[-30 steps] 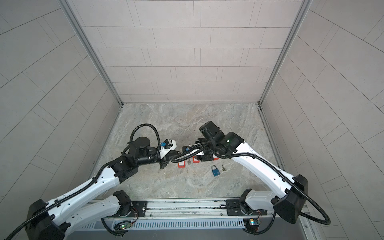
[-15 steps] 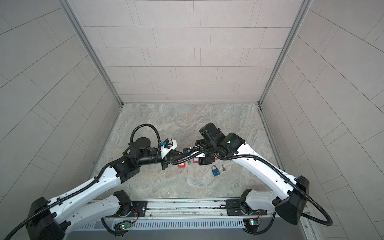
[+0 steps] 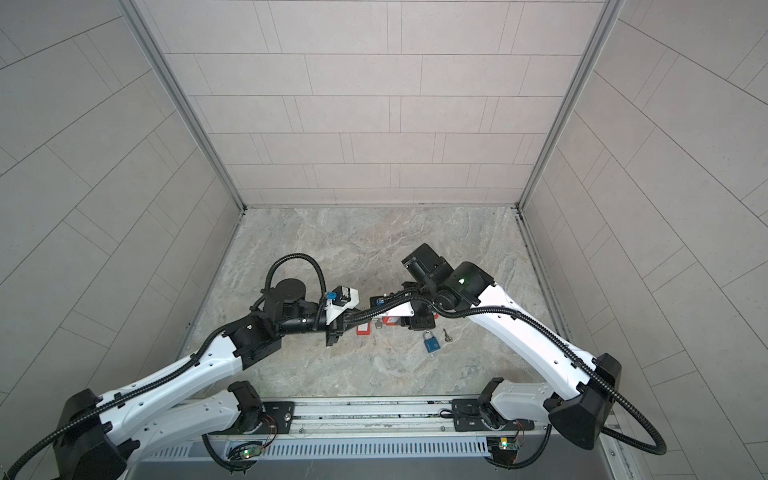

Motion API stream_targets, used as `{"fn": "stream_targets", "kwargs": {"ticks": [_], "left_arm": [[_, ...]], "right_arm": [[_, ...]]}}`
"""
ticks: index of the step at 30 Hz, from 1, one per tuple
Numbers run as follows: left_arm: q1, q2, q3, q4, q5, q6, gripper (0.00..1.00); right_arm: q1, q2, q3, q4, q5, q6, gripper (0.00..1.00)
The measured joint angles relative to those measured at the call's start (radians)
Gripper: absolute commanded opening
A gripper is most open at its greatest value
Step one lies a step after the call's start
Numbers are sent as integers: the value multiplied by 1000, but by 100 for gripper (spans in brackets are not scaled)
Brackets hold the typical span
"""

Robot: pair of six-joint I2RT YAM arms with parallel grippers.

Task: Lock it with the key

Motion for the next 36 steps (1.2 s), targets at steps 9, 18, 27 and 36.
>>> {"fn": "stream_targets", "kwargs": {"ticks": [9,18,27,36], "left_arm": [[-32,16,0,0,11,24,0],[-56,27,0,23,11,24,0],[-62,66,-27,113,11,-53,0],[-62,107,-50,184,15,-113,0]], "right_arm": [[-3,7,5,-40,-47,5,22],[-11,14,37,-101,-72,3,17],[-22,3,17,-90,-47,5,17],[-21,-45,-58,-17,-5,6,16]]}}
